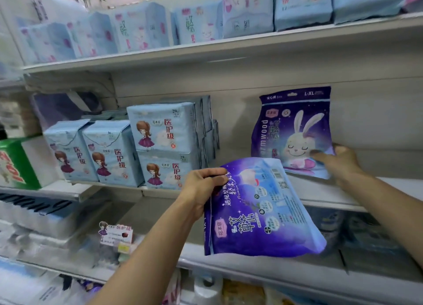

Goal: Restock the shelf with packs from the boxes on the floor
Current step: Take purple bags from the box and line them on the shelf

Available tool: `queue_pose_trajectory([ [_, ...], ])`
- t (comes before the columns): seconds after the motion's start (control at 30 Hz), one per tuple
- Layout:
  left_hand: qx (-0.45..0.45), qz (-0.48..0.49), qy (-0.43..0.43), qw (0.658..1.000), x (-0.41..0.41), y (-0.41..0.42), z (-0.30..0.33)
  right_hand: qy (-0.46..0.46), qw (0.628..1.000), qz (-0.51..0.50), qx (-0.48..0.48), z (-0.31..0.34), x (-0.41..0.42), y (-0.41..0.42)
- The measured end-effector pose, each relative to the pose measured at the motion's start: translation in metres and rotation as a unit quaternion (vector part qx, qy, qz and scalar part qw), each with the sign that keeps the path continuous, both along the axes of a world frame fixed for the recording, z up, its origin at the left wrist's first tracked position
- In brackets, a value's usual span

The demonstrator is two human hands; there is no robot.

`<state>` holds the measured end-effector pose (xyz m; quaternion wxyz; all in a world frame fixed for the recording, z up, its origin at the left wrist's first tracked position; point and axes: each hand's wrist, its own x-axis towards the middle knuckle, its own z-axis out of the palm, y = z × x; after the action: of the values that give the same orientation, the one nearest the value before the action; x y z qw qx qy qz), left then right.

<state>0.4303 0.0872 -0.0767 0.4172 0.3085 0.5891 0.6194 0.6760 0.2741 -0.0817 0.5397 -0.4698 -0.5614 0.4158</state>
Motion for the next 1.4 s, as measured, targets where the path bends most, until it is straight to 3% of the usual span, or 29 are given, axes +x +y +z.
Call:
queue_pose_trajectory([
  [0.37,-0.041,-0.015,-0.003,0.999,0.007,0.081,0.004,-0.189,0.975,0.109,0.038,0.017,-0.019,0.103],
  [1.03,-0.047,0.043,-0.019,0.998,-0.001,0.124,0.006,-0.241,0.950,0.192,0.058,0.008,-0.090,0.169],
  [1.17,-0.039,0.047,-0.021,0.998,0.001,0.126,0.009,-0.276,0.943,0.128,0.132,0.012,-0.074,0.168],
  [1.4,-0.002,0.068,-0.054,0.996,0.021,0.137,0.018,-0.155,0.954,0.167,0.197,0.036,-0.027,0.133],
])
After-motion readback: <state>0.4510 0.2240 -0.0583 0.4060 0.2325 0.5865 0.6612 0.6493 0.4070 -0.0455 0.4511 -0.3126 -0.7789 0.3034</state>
